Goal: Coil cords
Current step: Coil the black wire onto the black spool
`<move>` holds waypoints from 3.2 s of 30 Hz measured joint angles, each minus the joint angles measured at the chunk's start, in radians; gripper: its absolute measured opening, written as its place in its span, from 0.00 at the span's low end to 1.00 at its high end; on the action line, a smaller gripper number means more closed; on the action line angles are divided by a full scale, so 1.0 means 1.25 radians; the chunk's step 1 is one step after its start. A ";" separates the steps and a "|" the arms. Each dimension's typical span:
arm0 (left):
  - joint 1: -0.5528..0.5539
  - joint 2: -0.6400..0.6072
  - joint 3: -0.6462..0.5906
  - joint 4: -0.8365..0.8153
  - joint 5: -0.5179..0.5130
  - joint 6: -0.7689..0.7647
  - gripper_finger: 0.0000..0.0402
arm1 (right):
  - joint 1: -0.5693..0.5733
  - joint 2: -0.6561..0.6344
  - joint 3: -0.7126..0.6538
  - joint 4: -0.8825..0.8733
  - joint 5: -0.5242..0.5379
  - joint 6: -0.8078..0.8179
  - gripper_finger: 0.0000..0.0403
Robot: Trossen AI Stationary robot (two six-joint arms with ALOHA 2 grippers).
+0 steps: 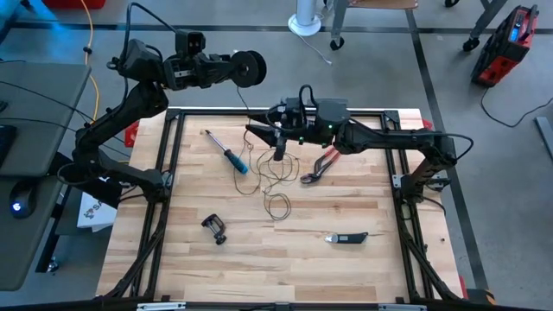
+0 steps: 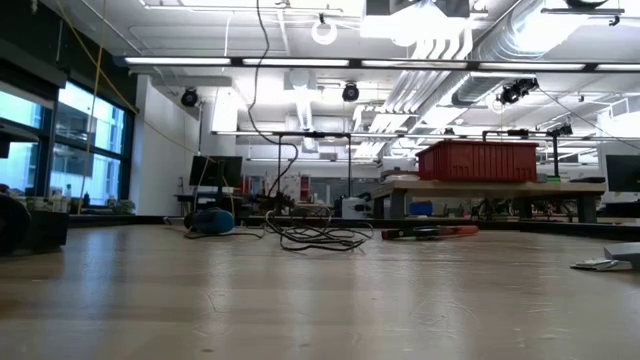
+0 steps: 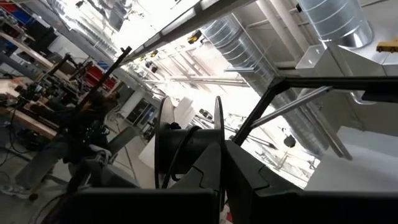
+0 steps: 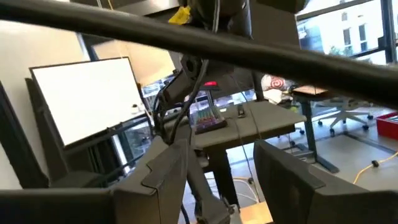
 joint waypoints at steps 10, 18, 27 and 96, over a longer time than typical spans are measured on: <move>0.009 0.000 0.000 -0.004 0.037 -0.013 0.00 | -0.002 -0.044 0.000 -0.120 0.128 -0.076 0.44; 0.016 0.000 0.000 -0.021 0.037 0.013 0.00 | -0.001 -0.052 0.000 -0.123 0.029 -0.026 0.44; 0.015 0.002 0.000 -0.028 0.035 0.022 0.00 | -0.003 -0.052 0.000 -0.112 0.032 -0.007 0.44; -0.153 -0.066 -0.001 -0.649 -0.005 0.039 0.00 | 0.095 -0.190 0.000 -0.321 0.026 -0.163 0.00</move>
